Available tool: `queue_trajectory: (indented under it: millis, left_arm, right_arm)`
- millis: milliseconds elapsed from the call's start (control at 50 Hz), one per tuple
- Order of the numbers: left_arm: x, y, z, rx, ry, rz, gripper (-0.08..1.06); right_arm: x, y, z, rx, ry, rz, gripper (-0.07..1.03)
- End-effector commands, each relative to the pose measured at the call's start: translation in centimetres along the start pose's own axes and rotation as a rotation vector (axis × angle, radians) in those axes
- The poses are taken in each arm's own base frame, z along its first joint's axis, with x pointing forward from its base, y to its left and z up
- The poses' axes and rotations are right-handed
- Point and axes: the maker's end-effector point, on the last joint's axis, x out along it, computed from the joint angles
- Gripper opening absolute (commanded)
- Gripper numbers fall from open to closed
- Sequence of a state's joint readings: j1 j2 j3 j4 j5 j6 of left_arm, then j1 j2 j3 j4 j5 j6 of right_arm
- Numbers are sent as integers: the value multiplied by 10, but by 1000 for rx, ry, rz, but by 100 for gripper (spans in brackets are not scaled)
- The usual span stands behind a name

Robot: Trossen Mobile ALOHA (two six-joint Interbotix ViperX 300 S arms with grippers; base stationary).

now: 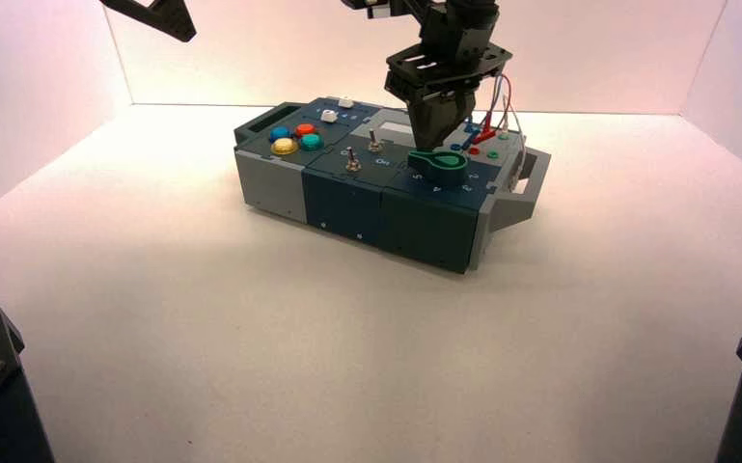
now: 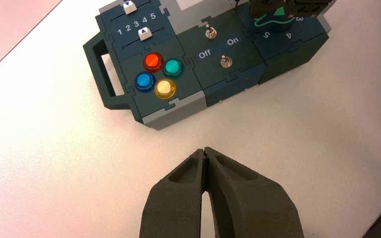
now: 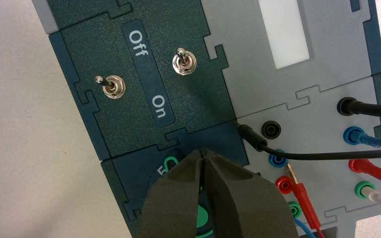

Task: Turn the knob to position 5.

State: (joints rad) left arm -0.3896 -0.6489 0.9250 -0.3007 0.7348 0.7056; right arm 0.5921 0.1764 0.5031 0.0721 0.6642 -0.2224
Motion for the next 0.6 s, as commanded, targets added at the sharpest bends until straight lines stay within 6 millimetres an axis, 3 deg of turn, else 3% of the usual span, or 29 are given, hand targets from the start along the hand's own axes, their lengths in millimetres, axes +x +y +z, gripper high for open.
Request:
queue_trajectory:
  millis: [20,600]
  left_arm:
    - [-4,2,8,11,-23,10,-3]
    - [-1,2,7,8,-16,7,-3]
  right_arm:
    - [-12,4,11,-8,-32,0,-2]
    - [-15,8,13,-13,-39,5,-2]
